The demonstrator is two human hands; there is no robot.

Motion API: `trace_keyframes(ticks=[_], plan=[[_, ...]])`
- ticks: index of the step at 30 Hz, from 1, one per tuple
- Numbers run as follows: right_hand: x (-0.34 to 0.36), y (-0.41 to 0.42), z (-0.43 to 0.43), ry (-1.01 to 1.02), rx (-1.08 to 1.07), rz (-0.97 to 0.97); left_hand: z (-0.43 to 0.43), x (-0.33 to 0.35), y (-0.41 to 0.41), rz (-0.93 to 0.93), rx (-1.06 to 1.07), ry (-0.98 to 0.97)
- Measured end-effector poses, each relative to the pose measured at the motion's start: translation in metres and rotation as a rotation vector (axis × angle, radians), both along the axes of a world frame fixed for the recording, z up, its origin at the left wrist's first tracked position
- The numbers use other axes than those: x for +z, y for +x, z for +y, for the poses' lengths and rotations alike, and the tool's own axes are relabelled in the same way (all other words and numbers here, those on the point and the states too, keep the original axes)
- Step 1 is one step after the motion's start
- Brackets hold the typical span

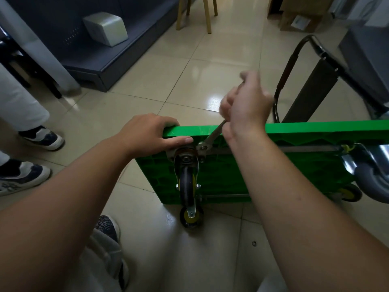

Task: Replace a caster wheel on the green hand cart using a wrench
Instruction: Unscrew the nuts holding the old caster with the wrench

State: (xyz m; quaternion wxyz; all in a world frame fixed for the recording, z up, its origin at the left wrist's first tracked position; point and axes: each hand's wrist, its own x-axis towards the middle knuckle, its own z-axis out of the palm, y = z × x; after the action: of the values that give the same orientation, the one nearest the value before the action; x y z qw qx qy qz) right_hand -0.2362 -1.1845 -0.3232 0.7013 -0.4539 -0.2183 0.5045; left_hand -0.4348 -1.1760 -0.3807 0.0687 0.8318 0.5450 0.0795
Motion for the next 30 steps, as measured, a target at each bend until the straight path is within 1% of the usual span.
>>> trace_keyframes(ticks=[2,6,13,17,25,27,30], plan=[[0.003,0.013,0.0,0.009,-0.036,0.096,0.0,-0.002,0.001,0.023,-0.001,0.029],[-0.012,0.029,-0.005,-0.026,-0.193,0.278,0.002,-0.003,0.003,0.06,-0.021,0.079],[-0.029,0.028,-0.016,-0.027,-0.298,0.425,0.001,-0.004,0.005,0.062,-0.064,0.087],[-0.031,0.028,-0.022,-0.054,-0.351,0.442,0.0,-0.004,0.008,0.067,-0.062,0.095],[-0.034,0.034,-0.02,-0.118,-0.37,0.521,0.001,-0.006,0.009,0.051,-0.046,0.113],[-0.033,0.033,-0.02,-0.118,-0.373,0.491,0.001,-0.007,0.009,0.047,-0.044,0.117],[-0.03,0.026,-0.02,-0.067,-0.37,0.378,0.001,-0.007,0.009,0.047,-0.039,0.13]])
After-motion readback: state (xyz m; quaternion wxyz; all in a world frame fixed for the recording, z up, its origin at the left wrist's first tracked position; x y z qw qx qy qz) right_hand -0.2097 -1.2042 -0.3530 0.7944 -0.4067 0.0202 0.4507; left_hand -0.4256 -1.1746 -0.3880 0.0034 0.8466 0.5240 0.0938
